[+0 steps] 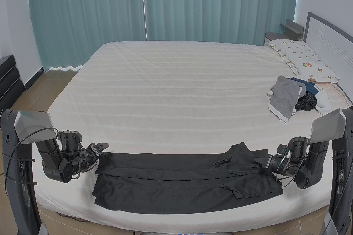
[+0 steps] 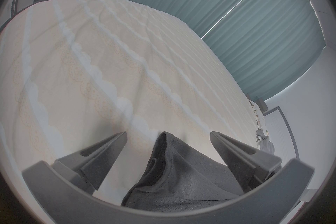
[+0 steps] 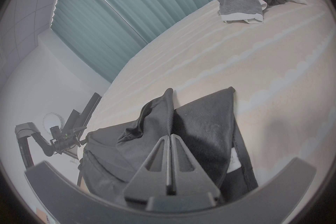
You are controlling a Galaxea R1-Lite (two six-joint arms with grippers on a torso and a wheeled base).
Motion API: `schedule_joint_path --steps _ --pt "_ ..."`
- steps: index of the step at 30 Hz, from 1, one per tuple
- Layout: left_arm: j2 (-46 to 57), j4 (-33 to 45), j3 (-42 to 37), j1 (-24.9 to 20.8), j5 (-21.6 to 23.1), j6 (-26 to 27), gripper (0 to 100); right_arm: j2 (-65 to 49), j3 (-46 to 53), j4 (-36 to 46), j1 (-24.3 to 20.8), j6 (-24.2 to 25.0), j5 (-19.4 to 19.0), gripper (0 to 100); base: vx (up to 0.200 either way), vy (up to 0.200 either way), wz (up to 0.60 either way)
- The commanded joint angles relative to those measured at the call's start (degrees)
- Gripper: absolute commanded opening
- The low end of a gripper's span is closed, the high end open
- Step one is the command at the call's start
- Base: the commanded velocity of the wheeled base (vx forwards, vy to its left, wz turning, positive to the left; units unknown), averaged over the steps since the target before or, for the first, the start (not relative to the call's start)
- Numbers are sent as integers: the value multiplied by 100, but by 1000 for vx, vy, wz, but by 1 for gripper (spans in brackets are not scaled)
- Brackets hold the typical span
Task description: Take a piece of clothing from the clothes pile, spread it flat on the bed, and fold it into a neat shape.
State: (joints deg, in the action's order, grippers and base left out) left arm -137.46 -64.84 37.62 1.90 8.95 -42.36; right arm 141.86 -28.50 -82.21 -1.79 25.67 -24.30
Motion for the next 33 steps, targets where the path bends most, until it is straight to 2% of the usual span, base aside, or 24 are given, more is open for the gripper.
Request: schedule_joint_path --steps 1,8,15,29,30,33 --pt "0 -2 0 3 2 0 100 -256 284 -67 109 -19 -198 0 0 0 0" --pt "-9 -2 0 3 2 0 100 -326 556 -243 241 -98 -357 0 0 0 0" --pt "0 -2 -9 3 2 9 100 -273 925 -445 276 -590 -409 0 0 0 0" --pt "-9 -2 -18 3 2 35 100 -62 1013 -445 346 -1108 -418 0 0 0 0" --pt "-9 -2 -18 3 10 35 100 -53 996 -453 346 -1108 -409 100 0 0 0" --pt "-9 -2 -18 3 10 26 100 -141 934 -568 364 -1012 -436 100 0 0 0"
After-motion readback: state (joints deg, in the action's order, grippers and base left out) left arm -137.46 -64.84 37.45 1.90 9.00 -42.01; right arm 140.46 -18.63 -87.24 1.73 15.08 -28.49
